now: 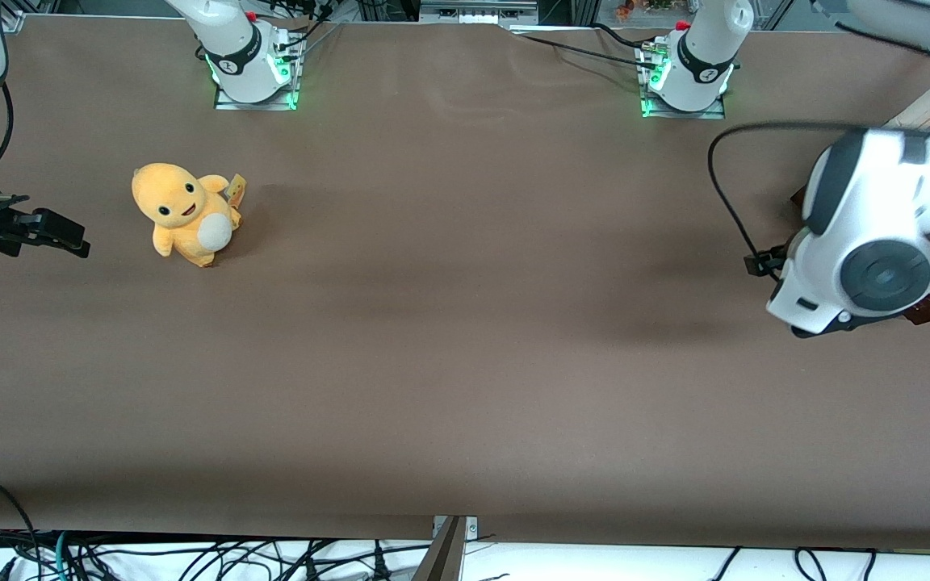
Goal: Open lower drawer with left arm only
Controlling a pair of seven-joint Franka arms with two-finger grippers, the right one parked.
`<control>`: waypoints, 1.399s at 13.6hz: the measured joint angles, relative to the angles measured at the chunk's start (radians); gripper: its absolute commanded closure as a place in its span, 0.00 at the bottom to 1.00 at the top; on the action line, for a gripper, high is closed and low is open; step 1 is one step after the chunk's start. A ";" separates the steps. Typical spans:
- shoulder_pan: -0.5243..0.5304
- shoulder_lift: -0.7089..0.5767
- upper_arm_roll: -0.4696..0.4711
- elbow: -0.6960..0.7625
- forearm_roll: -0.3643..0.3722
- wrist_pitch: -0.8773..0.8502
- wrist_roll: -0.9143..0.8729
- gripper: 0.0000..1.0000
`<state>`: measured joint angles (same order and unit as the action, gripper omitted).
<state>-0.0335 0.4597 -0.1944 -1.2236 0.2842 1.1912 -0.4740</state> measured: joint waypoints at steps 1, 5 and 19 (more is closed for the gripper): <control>0.006 -0.027 0.002 0.011 -0.056 0.000 0.024 0.00; 0.030 -0.116 0.058 -0.001 -0.219 0.064 0.122 0.00; -0.053 -0.428 0.205 -0.495 -0.323 0.480 0.361 0.00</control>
<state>-0.0861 0.0317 0.0106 -1.7182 -0.0390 1.6716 -0.1132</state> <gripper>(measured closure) 0.000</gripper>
